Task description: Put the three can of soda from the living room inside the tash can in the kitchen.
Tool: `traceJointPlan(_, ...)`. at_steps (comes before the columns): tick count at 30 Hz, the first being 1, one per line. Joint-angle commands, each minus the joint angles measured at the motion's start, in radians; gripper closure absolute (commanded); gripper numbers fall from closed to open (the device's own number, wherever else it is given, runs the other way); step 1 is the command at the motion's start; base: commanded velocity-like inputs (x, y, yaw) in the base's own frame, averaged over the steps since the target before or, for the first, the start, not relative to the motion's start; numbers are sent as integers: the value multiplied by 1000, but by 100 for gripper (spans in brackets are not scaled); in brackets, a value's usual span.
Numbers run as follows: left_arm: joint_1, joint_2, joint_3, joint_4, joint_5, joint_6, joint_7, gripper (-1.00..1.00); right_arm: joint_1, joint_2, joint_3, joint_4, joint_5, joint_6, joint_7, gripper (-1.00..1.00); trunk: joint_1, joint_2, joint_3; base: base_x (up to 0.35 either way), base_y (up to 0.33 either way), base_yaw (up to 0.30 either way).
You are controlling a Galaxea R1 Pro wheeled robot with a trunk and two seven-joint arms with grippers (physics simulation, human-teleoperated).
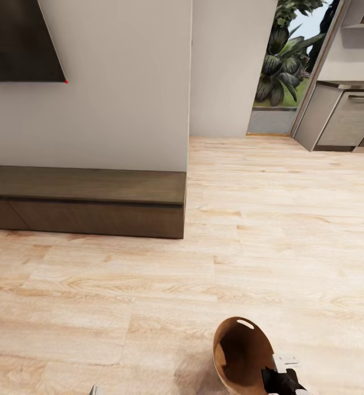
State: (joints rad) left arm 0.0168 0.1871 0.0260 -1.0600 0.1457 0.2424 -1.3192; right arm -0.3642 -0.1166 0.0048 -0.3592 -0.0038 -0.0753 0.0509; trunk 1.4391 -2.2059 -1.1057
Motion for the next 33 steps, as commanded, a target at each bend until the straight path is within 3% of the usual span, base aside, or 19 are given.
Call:
traceJointPlan(1, 0, 0, 0, 0, 0, 0, 0, -100, -1, -1, -10, -85, 2, 12, 0, 100, 0, 0, 0, 0, 0, 0)
traceJointPlan(4, 0, 0, 0, 0, 0, 0, 0, -100, -1, -2, -11, -135, 2, 74, 0, 100, 0, 0, 0, 0, 0, 0)
traceJointPlan(7, 0, 0, 0, 0, 0, 0, 0, -100, 2, -3, -12, -290, 4, 263, 0, 100, 0, 0, 0, 0, 0, 0)
traceJointPlan(10, 0, 0, 0, 0, 0, 0, 0, -100, 6, -4, -12, -378, 5, 352, 0, 100, 0, 0, 0, 0, 0, 0)
traceJointPlan(13, 0, 0, 0, 0, 0, 0, 0, -100, 12, -5, -12, -562, 5, 557, 0, 100, 0, 0, 0, 0, 0, 0)
traceJointPlan(16, 0, 0, 0, 0, 0, 0, 0, -100, 13, -5, -13, -685, 6, 699, 0, 100, 0, 0, 0, 0, 0, 0)
traceJointPlan(17, 0, 0, 0, 0, 0, 0, 0, -100, 14, -5, -21, -767, 7, 807, -1, 100, 0, 0, 0, 0, 0, 0)
traceJointPlan(20, 0, 0, 0, -1, 0, 1, 0, -100, 14, -5, -66, -870, 6, 942, -2, 100, 0, 0, 0, 0, 0, 0)
traceJointPlan(26, 0, 0, 0, -1, 0, 1, 0, -100, 14, -5, -93, -924, 5, 1050, -2, 100, 0, 0, 0, 0, 0, 0)
traceJointPlan(33, 0, 0, 0, 0, 0, 1, 1, -100, 16, -5, -96, -929, 7, 1071, -2, 100, 0, 0, 0, 0, 0, 0)
